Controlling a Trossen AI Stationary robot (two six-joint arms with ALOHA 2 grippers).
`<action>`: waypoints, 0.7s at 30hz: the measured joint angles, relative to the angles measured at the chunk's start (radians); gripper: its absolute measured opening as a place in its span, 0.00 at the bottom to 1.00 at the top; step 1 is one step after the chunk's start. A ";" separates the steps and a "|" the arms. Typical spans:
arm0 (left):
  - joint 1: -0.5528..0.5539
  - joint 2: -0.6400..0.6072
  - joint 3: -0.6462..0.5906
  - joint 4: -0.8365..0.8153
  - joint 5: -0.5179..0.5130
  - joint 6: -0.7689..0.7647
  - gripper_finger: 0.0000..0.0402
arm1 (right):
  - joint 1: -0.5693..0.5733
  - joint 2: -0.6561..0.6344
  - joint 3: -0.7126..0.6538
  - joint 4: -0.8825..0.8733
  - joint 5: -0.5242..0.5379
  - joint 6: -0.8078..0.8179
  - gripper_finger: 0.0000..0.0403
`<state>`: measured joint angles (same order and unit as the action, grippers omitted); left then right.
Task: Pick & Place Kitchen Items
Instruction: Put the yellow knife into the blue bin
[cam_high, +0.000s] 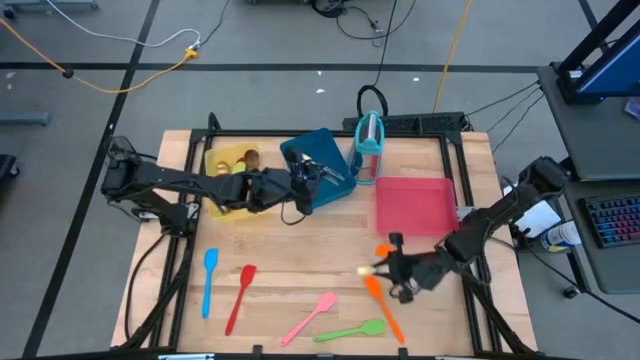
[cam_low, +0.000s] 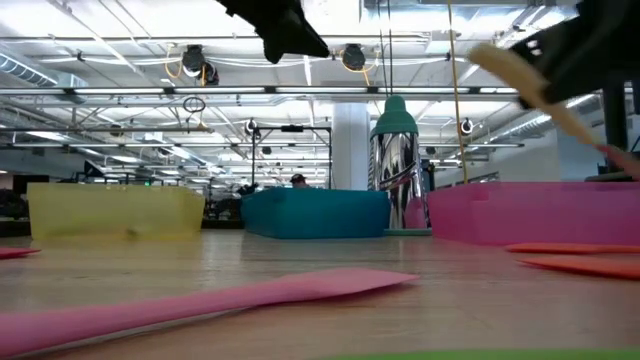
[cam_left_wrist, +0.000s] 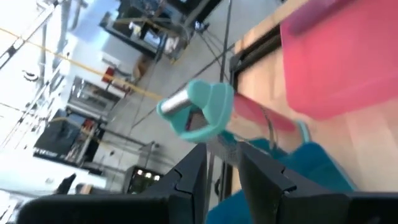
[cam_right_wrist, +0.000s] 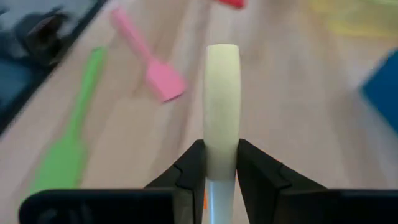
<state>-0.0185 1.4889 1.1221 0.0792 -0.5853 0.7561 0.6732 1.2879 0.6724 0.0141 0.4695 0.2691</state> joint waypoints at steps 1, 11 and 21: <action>-0.012 -0.011 0.000 -0.022 -0.025 -0.003 0.23 | -0.024 -0.001 0.000 0.013 0.006 -0.004 0.16; -0.088 -0.139 -0.004 -0.219 -0.063 -0.115 0.23 | -0.244 -0.001 0.001 0.242 0.029 -0.027 0.18; -0.115 -0.273 0.001 -0.425 -0.073 -0.321 0.23 | -0.402 -0.001 0.002 0.399 0.027 -0.108 0.17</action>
<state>-0.1333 1.2162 1.1232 -0.3455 -0.6587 0.4356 0.2712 1.2873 0.6739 0.4128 0.4969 0.1606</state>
